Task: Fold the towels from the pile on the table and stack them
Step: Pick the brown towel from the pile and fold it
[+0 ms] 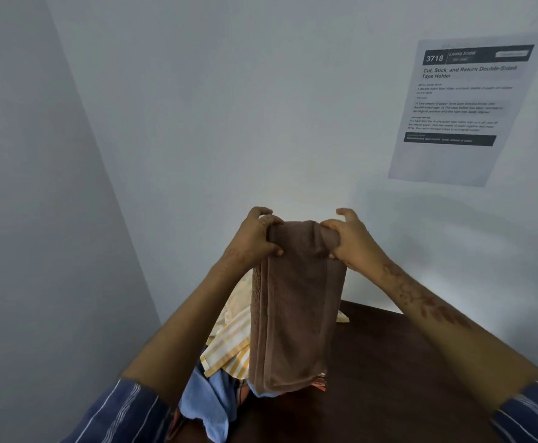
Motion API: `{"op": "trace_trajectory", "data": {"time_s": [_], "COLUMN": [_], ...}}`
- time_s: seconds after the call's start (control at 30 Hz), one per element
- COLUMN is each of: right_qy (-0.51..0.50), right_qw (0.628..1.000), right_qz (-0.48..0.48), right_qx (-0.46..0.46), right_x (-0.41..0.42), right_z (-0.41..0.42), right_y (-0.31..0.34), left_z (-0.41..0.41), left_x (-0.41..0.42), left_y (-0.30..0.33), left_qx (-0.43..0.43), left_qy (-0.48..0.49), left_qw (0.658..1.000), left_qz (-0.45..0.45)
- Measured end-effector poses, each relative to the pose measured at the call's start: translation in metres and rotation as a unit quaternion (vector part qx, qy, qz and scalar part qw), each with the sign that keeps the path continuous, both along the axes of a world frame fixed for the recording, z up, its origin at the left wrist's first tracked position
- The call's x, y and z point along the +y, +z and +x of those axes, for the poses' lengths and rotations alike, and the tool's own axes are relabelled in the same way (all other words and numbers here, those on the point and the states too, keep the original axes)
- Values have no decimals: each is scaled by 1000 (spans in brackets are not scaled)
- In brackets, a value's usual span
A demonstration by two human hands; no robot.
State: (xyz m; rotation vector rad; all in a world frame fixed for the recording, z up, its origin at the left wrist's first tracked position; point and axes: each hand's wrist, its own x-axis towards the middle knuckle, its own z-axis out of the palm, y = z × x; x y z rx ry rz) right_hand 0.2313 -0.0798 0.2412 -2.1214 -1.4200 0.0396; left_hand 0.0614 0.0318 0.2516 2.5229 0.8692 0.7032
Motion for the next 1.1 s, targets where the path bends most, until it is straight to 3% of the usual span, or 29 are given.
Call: {"op": "trace_trajectory", "data": {"time_s": [0.23,0.47,0.6,0.8,1.0,1.1], "right_qy": [36,21,44,160,215,209], "right_qw": [995,989,991,973,972,976], "right_qz": [0,25,46,-129,-95,-55], "right_qx": [-94,-142,-119,-100,-30,5], "right_x": [10,9,8,4,3,3], "right_z": [-5,-13,-18,-18,-26,-26], "right_y": [11,32,46,51,39,35], "left_z": [-6,-20,-26,-28,-31,-43], "left_x": [3,0,-1,-12,-22,-21], "left_y": [2,18,28,23,3,-27], "left_qx": [34,-38,-117,-122,-195,-226], "left_qy": [15,46,18,-41,-67,-98], "left_qw": [997,996,991,984,970,937], "left_qz": [63,71,-56,-122,-130,-247]}}
